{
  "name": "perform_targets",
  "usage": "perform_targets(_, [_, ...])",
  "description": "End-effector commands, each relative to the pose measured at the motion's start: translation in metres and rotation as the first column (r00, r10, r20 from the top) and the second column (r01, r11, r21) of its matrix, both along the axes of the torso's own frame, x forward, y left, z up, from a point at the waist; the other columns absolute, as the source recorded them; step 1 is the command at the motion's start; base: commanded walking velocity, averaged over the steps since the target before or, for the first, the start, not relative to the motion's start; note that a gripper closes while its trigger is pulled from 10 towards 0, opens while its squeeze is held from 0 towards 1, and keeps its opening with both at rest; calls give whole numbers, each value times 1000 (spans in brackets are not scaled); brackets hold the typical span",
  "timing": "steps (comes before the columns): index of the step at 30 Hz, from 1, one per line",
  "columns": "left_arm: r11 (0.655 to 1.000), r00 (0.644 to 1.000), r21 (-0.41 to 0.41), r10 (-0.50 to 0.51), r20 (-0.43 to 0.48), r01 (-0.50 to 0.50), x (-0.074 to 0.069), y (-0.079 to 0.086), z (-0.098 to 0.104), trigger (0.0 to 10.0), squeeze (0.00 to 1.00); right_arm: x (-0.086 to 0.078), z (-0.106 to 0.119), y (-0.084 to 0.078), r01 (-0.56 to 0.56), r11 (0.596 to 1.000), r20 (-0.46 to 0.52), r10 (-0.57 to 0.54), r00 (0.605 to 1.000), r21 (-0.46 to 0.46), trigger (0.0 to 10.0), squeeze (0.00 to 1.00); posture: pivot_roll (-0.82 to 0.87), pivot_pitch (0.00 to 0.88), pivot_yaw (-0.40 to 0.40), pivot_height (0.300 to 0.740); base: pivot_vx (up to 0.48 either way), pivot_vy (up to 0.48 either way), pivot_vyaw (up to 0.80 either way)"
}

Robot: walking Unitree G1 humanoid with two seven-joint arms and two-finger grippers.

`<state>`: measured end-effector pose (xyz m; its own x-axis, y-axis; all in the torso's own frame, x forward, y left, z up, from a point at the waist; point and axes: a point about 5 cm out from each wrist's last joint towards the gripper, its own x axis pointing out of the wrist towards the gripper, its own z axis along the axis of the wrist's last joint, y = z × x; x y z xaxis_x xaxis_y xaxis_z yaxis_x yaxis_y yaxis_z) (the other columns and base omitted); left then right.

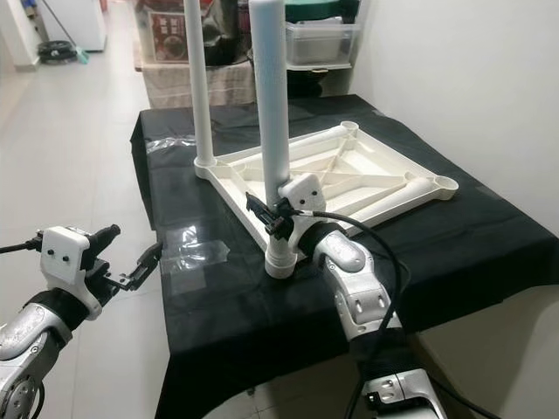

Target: Building children table

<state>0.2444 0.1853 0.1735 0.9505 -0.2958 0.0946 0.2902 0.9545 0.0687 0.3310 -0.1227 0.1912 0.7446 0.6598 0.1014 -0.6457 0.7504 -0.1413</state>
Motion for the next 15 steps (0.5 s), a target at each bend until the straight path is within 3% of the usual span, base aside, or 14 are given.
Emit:
perform_targets(1, [1000, 1000, -11, 3, -6, -3, 2, 0, -1, 10000, 0, -2, -10, 5, -71, 996, -106, 77, 991, 53, 0, 0, 84, 0, -77, 740, 0, 0, 0])
perform_targets(6, [1000, 1000, -6, 15, -8, -15, 4, 2, -2, 10000, 0, 6, 8, 6, -147, 984, -111, 157, 981, 98, 0, 0, 92, 0, -90, 740, 0, 0, 0])
perform_targets(15, [999, 999, 14, 44, -16, -44, 1, 9, -5, 10000, 0, 12, 1, 14, -198, 978, -145, 206, 968, 70, 0, 0, 111, 0, -108, 740, 0, 0, 0])
